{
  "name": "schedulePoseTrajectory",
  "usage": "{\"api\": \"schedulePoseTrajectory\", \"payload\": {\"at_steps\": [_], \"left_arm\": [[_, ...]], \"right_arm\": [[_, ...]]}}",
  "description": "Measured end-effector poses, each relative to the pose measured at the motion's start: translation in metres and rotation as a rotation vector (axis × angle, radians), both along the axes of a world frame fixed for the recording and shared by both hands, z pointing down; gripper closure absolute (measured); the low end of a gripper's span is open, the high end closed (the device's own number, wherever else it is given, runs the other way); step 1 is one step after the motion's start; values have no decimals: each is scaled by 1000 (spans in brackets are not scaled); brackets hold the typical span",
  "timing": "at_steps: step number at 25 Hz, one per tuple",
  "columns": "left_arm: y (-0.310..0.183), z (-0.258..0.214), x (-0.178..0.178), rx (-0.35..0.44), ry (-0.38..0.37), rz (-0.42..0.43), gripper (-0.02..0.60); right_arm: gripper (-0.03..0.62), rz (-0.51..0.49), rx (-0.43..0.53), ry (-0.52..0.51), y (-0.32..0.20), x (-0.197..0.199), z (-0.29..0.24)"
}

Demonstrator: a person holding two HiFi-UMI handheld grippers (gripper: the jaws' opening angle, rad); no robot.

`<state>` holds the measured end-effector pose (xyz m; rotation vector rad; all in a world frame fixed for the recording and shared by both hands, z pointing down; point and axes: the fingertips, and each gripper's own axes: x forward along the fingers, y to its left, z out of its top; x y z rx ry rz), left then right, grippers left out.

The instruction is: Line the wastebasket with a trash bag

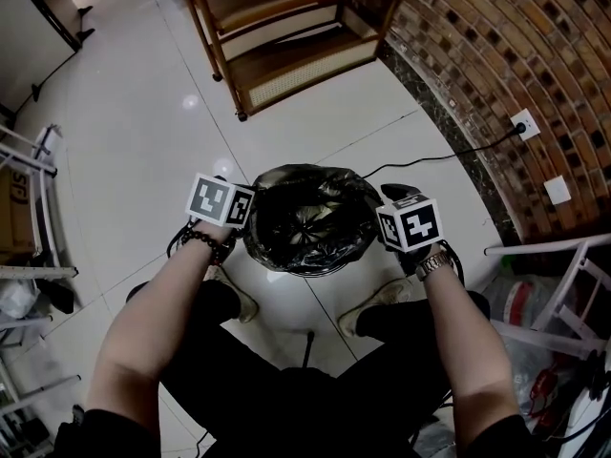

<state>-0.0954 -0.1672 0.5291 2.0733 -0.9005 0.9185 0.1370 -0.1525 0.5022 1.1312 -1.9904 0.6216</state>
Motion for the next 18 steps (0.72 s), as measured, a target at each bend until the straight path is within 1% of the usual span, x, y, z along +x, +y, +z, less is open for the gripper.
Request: {"api": "schedulePoseTrajectory", "payload": {"at_steps": [3,4,6,8,10,12,14,15,16,17,18], "left_arm": [[-3,-2,-3,6,4,-10,577],[-4,-2,-4,8,6,-15,578],[-6,-6,-6,17,20,-30,578],[-9,-14,-8,41,45,-47,578],[-13,-23,-9,74,64,-58,578],[-16,-26,-11,99,61,-59,578],[-15,-21,-11,92,39,-50,578],[-13,-16,-10,74,29,-43,561],[-10,-11,-8,48,23,-34,499],[-7,-5,-5,23,19,-25,408],[-5,-1,-4,3,14,-17,357]], "right_arm": [[439,32,-92,-31,-4,2,15],[479,37,-116,-31,-4,3,19],[591,39,-120,-20,-4,4,21],[591,26,-73,-14,-6,2,14],[591,6,8,-11,-10,-2,0],[591,-3,87,2,-15,-2,-12],[591,-3,123,19,-20,-1,-15],[589,-2,116,25,-20,0,-11],[569,-3,95,28,-19,0,-5],[515,-8,64,30,-17,-1,3],[467,-14,32,30,-14,-3,11]]}}
